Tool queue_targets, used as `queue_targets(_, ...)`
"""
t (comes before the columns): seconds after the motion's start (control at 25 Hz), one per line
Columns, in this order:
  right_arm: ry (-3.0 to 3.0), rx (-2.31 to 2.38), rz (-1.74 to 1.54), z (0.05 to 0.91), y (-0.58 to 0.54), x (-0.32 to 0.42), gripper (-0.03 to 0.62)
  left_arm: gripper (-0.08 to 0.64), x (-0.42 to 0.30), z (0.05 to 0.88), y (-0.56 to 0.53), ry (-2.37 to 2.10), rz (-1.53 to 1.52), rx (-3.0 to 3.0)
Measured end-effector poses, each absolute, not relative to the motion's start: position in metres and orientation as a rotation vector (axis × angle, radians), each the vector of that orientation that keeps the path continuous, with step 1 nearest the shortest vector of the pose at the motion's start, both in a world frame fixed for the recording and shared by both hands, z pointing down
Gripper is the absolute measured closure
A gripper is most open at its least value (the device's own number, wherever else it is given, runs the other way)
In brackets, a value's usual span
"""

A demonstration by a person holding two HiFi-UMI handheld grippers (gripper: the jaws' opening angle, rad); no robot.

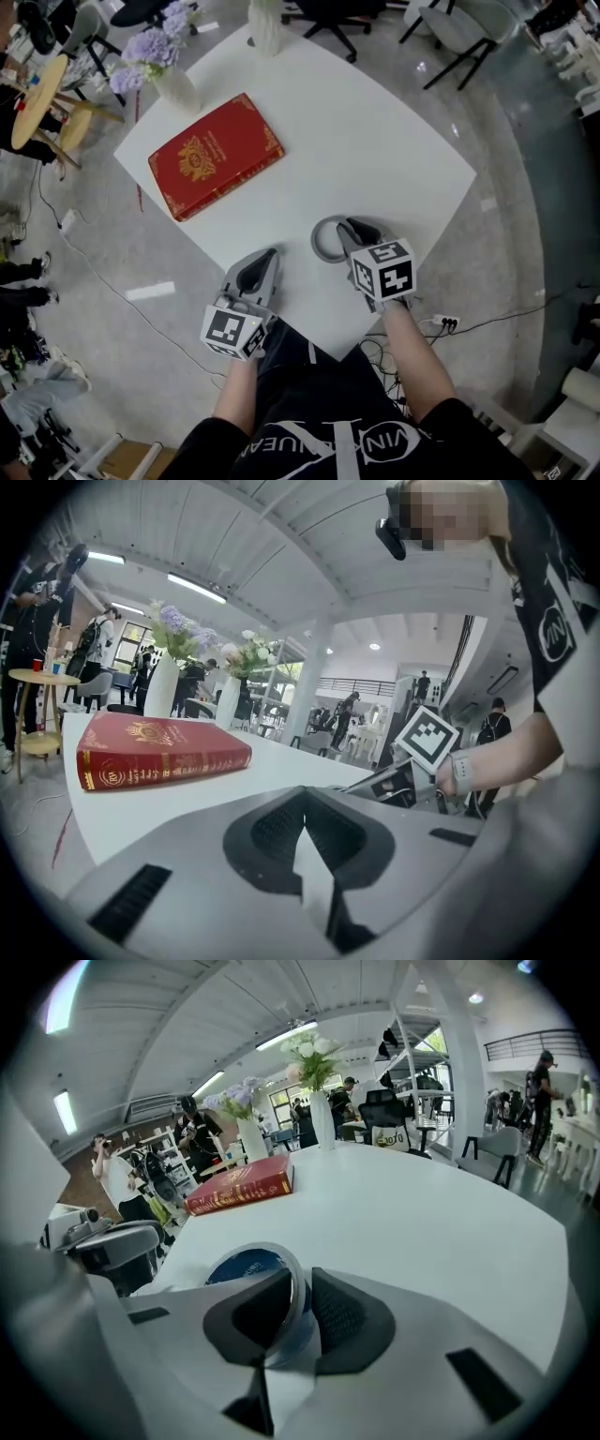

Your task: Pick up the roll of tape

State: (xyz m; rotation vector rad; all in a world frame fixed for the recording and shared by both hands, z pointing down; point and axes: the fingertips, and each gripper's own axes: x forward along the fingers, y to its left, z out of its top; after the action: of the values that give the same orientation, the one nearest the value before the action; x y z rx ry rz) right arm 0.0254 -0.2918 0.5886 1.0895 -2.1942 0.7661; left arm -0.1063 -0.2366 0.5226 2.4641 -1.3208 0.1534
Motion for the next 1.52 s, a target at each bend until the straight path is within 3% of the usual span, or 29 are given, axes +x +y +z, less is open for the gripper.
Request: queue_targets(1.52,-2.644,1.363,0.518,0.448,-0.301,0.069,0.52,0.556,-0.117,0.439,-0.268,-1.46,0.03,2.548)
